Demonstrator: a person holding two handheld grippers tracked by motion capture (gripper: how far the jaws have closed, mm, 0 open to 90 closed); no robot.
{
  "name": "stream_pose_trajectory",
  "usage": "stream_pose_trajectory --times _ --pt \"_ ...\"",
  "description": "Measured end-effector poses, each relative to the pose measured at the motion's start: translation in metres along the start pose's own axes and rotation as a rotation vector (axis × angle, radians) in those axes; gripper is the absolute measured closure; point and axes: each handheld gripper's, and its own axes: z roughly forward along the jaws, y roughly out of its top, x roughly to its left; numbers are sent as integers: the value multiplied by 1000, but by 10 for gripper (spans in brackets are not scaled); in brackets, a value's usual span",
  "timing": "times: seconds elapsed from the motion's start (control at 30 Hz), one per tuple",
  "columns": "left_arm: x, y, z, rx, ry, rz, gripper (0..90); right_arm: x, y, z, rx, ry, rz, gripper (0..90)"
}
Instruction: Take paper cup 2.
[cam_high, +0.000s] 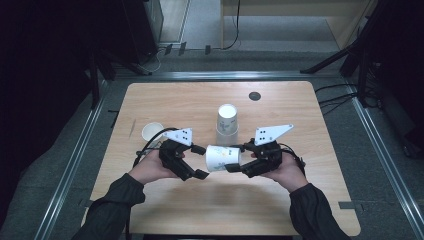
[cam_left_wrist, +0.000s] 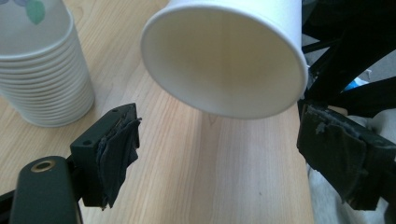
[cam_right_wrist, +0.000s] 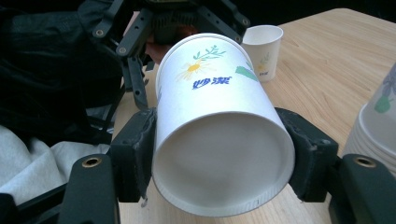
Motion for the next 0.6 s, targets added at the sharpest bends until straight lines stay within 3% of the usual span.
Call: stream_pose_trajectory --times 0.3,0.6 --pt "0 -1 5 -54 -63 7 133 1 0 5 5 38 4 347" --pt "-5 -1 4 -102 -57 51 147 2 0 15 20 79 7 347"
